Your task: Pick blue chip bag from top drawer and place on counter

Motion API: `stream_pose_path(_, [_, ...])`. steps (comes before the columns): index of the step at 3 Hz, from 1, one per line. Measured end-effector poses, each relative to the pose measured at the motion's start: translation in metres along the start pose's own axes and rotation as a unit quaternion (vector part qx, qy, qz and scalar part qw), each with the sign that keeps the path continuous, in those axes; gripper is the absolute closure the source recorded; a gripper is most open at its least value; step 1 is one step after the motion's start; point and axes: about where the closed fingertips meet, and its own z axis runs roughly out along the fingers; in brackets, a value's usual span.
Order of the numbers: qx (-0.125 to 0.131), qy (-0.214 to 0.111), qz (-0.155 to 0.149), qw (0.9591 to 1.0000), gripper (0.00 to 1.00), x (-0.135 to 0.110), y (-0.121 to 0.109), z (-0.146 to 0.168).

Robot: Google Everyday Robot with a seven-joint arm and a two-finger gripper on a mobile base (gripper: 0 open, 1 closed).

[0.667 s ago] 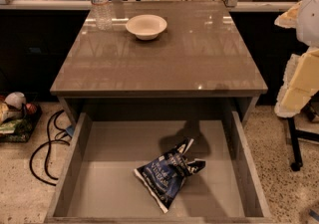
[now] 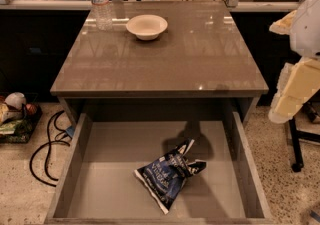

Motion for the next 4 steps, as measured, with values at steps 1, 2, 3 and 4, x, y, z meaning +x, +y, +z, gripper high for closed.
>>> stream_pose_path(1, [0.01, -0.017, -0.023, 0.9995, 0.0, -0.003, 0.012, 0.035])
stream_pose_path(2, [0.004, -0.037, -0.053, 0.9979, 0.0, -0.01, 0.029, 0.079])
stream_pose_path(3, [-0.034, -0.053, -0.089, 0.994, 0.0, -0.021, 0.047, 0.134])
stream_pose_path(4, [-0.036, -0.054, -0.092, 0.9936, 0.0, -0.022, 0.046, 0.136])
